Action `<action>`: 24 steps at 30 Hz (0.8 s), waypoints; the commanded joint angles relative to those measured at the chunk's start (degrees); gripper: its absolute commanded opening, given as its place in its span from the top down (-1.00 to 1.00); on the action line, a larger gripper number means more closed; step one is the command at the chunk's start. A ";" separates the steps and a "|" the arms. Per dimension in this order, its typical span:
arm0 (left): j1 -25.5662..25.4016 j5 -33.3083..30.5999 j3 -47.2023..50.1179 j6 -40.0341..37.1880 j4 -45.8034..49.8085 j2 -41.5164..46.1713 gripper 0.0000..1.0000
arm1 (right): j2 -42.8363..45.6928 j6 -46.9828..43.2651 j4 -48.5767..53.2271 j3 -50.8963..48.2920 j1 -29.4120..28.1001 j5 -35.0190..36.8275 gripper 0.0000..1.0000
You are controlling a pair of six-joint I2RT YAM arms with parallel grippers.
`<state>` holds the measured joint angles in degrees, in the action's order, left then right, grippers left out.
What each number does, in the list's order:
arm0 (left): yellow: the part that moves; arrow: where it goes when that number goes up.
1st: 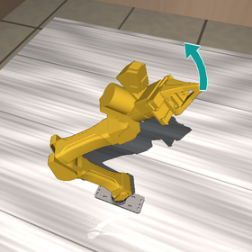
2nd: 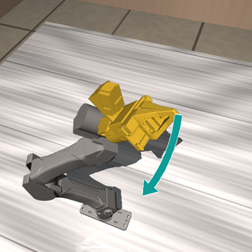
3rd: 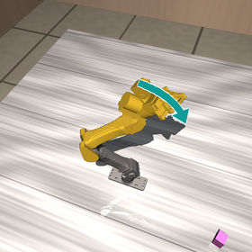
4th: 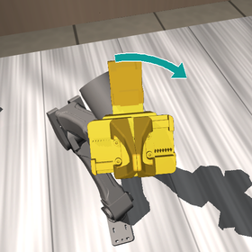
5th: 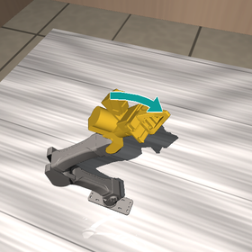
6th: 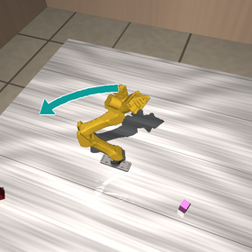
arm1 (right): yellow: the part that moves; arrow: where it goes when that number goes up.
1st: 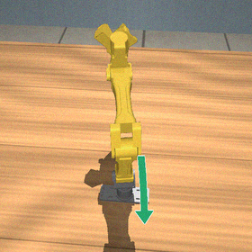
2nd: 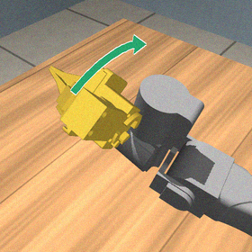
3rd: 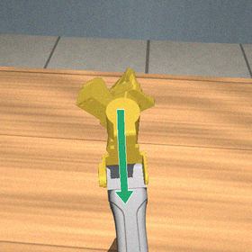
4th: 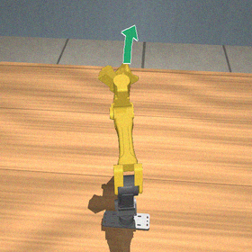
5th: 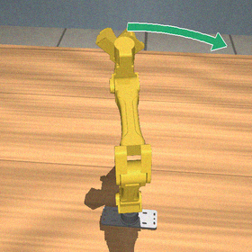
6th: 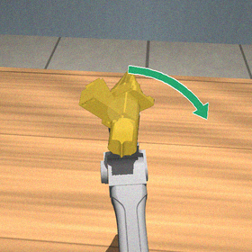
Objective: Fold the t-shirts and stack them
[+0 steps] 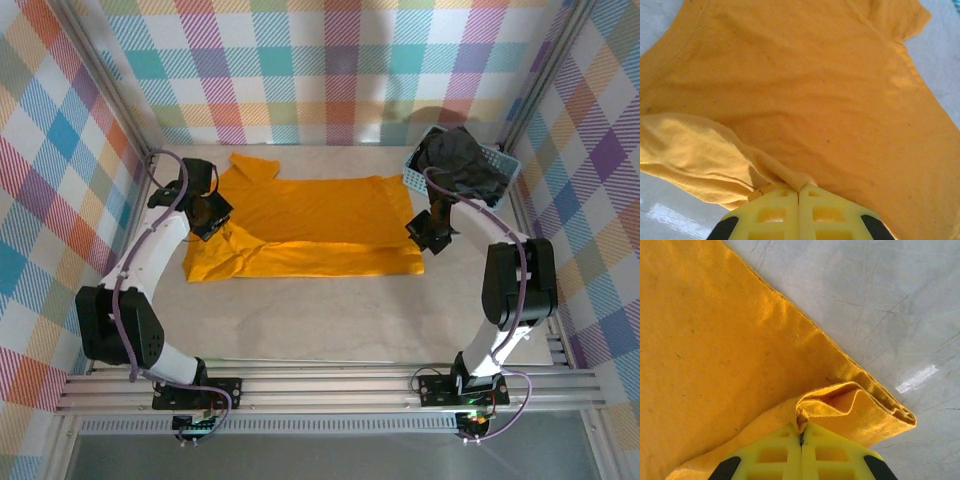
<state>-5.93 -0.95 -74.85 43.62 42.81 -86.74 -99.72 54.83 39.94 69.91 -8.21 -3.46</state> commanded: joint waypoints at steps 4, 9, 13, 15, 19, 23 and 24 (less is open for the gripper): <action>1.50 0.61 -2.65 -3.05 -1.38 -2.57 1.00 | -2.73 0.28 0.59 2.94 0.56 0.58 1.00; 1.71 0.91 -3.19 -3.89 -2.19 -4.73 1.00 | -4.30 0.10 0.66 4.08 0.65 0.57 1.00; 1.97 0.86 -3.88 -4.17 -2.20 -6.50 1.00 | -5.34 -0.07 0.71 4.93 0.74 0.61 1.00; 2.21 0.82 -4.05 -4.23 -2.38 -6.99 1.00 | -5.96 -0.31 0.98 5.53 0.74 0.84 1.00; 2.70 1.03 -4.47 -4.28 -2.85 -8.58 1.00 | -7.23 -0.62 1.34 6.79 0.89 1.05 1.00; 3.12 2.42 -5.60 -4.67 -3.90 -10.49 1.00 | -8.48 -0.61 1.55 7.70 0.98 1.33 1.00; 3.12 2.82 -5.94 -4.85 -4.17 -11.00 1.00 | -8.71 -0.64 1.66 7.85 1.00 1.43 1.00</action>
<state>-3.68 0.40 -78.37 40.23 40.01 -96.53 -107.28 54.74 40.12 75.96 -7.77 -3.14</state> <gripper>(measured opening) 0.049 0.048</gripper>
